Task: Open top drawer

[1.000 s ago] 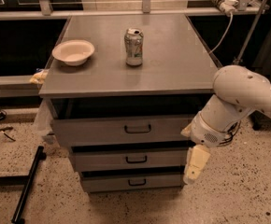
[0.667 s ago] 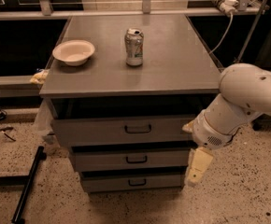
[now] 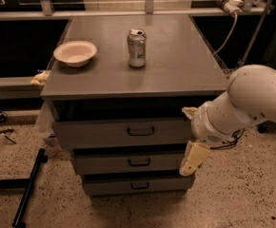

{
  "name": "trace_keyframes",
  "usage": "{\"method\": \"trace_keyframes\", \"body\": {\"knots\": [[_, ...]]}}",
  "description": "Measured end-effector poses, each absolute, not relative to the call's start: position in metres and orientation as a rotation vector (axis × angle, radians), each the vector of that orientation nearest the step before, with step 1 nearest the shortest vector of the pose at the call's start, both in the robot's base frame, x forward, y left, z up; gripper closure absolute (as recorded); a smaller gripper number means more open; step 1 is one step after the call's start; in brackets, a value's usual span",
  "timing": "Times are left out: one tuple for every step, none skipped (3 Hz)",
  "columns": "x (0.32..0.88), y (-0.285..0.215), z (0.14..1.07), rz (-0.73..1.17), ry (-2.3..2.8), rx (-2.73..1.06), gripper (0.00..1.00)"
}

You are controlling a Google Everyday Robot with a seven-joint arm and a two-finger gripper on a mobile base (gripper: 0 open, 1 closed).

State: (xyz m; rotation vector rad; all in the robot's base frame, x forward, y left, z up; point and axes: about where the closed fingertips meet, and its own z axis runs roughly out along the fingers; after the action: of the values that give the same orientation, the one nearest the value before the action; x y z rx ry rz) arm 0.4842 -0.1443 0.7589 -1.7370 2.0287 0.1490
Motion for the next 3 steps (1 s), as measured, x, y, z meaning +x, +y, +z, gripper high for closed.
{"method": "trace_keyframes", "body": {"knots": [[0.484,-0.144,0.759,0.149,2.029,-1.737,0.0],[0.487,-0.147,0.756,0.056,1.98,-1.763,0.0],[0.502,-0.148,0.748,-0.013,1.936,-1.789,0.0]]}}
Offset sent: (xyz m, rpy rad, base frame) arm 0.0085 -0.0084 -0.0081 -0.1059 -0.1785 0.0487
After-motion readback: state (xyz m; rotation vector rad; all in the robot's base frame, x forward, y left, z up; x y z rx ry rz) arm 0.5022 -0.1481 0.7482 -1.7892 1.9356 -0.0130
